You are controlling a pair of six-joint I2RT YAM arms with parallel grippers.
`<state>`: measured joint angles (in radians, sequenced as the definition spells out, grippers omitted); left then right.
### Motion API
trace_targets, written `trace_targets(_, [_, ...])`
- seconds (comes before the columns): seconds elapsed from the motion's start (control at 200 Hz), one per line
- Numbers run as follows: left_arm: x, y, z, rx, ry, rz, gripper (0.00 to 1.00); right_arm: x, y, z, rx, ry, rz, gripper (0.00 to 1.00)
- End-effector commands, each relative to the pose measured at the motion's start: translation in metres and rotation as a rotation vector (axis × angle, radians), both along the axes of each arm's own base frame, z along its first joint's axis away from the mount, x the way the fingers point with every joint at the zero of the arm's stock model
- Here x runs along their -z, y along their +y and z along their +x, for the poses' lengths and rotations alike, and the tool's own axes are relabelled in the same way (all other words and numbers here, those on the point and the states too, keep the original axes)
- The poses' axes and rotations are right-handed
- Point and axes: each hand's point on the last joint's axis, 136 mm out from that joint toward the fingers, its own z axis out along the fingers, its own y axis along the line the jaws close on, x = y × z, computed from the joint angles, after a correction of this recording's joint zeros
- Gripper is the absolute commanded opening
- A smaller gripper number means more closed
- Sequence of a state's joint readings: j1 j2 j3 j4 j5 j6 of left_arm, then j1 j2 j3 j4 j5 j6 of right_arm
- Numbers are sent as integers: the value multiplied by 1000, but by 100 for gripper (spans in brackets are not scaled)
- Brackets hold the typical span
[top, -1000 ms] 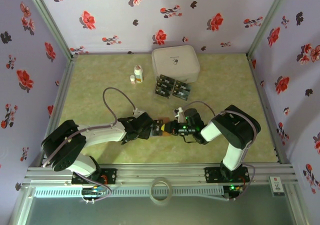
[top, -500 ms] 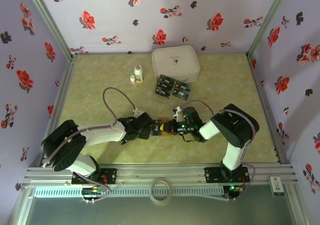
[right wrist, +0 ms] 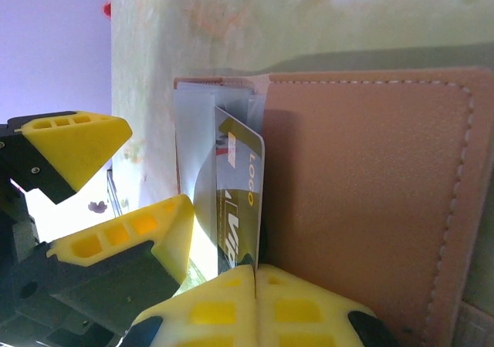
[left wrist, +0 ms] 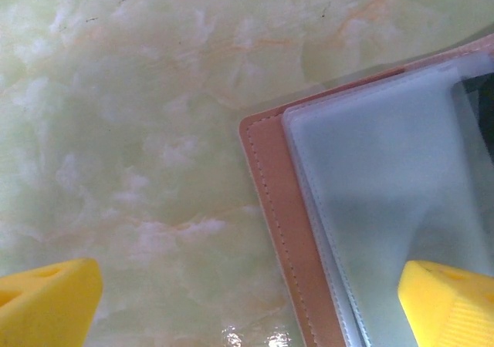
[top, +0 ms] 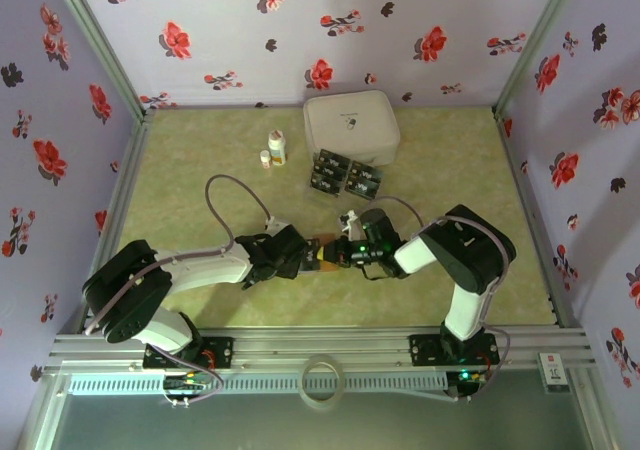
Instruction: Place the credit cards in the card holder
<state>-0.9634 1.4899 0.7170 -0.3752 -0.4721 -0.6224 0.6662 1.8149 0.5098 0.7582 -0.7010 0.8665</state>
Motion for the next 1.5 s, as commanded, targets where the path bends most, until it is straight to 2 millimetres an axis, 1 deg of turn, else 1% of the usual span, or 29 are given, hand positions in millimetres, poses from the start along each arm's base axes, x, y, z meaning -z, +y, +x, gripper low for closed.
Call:
trace_targets(0.0, [3, 8, -5, -7, 4, 24, 100, 20, -3, -7, -21, 54, -58, 0])
trace_targets(0.075, [2, 7, -5, -6, 5, 25, 100, 21, -3, -6, -21, 57, -61, 2])
trace_targets(0.21, [0, 6, -4, -4, 0, 18, 100, 21, -3, -5, -19, 60, -70, 14])
trace_targets(0.32, [-11, 5, -1, -14, -16, -7, 100, 18, -4, -5, -18, 52, -87, 21])
trace_targets(0.48, [-30, 13, 5, -67, -44, -75, 100, 15, -7, -3, -21, 41, -129, 29])
trace_targets(0.585, [-33, 23, 4, -104, -41, -105, 100, 13, -9, -1, -22, 35, -158, 32])
trace_targets(0.67, [-31, 31, 2, -131, -34, -113, 100, 11, -10, 0, -21, 29, -181, 34])
trace_targets(0.755, [-27, 38, 0, -152, -27, -118, 100, 8, -12, 1, -21, 17, -205, 40])
trace_targets(0.93, [-15, 52, -4, -200, -2, -117, 100, -1, -13, 4, -33, -14, -272, 43])
trace_targets(1.065, [-8, 57, -7, -213, 13, -117, 100, -7, -17, 5, -39, -55, -358, 45])
trace_targets(1.215, [-5, 56, -6, -210, 20, -113, 100, -18, -21, 7, -37, -95, -419, 55])
trace_targets(1.305, [-3, 53, -5, -202, 27, -111, 100, -26, -23, 9, -35, -120, -442, 56])
trace_targets(1.4, [-2, 50, -2, -195, 33, -103, 100, -30, -31, 14, -16, -146, -507, 53])
trace_targets(1.445, [-2, 49, -1, -193, 37, -99, 100, -31, -36, 17, -10, -159, -546, 50])
trace_targets(1.495, [-2, 48, 0, -189, 38, -95, 100, -30, -41, 20, -10, -169, -588, 41])
